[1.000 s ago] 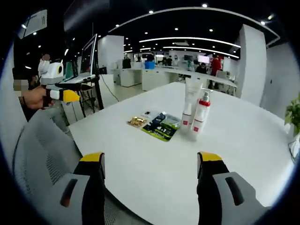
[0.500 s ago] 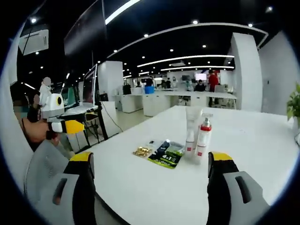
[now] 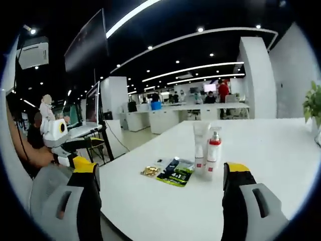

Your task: Arrange the skincare products in the storage area until every visible bottle or jar stands upright without overlapping.

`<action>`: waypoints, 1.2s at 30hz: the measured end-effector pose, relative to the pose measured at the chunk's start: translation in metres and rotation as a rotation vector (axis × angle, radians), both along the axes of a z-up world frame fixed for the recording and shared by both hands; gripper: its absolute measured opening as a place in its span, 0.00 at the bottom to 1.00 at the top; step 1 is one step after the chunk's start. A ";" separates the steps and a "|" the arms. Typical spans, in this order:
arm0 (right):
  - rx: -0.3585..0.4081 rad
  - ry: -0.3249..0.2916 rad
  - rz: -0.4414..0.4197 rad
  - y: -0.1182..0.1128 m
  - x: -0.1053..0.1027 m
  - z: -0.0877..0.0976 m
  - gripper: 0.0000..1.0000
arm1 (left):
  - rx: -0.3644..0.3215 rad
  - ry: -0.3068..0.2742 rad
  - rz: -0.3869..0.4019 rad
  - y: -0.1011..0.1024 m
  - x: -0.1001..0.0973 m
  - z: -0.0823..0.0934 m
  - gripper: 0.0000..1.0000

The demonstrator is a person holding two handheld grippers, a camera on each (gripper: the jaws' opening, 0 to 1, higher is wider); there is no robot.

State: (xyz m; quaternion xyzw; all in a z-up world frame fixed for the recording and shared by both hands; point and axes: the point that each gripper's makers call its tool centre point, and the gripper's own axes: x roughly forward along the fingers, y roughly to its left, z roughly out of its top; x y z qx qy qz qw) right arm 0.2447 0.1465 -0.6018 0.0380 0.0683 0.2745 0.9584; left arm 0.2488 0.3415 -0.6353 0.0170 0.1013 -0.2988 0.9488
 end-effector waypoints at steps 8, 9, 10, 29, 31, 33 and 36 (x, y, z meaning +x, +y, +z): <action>-0.054 -0.028 0.020 0.006 -0.004 -0.002 0.99 | 0.036 0.046 0.005 0.004 0.001 -0.013 1.00; -0.076 -0.023 0.012 0.006 -0.003 -0.005 0.99 | 0.040 0.043 0.007 0.005 0.000 -0.013 1.00; -0.114 -0.020 0.013 0.006 -0.003 -0.010 0.99 | 0.039 0.041 0.010 0.005 0.000 -0.012 1.00; -0.146 0.020 0.019 0.007 -0.002 -0.022 0.99 | 0.077 0.068 0.026 0.010 0.002 -0.024 1.00; -0.157 0.028 0.022 0.008 -0.002 -0.024 0.99 | 0.074 0.080 0.031 0.011 0.003 -0.026 1.00; -0.164 0.032 0.026 0.008 -0.002 -0.026 0.98 | 0.070 0.088 0.030 0.010 0.002 -0.027 1.00; -0.166 0.036 0.034 0.010 -0.004 -0.027 0.98 | 0.083 0.096 0.021 0.009 0.000 -0.030 1.00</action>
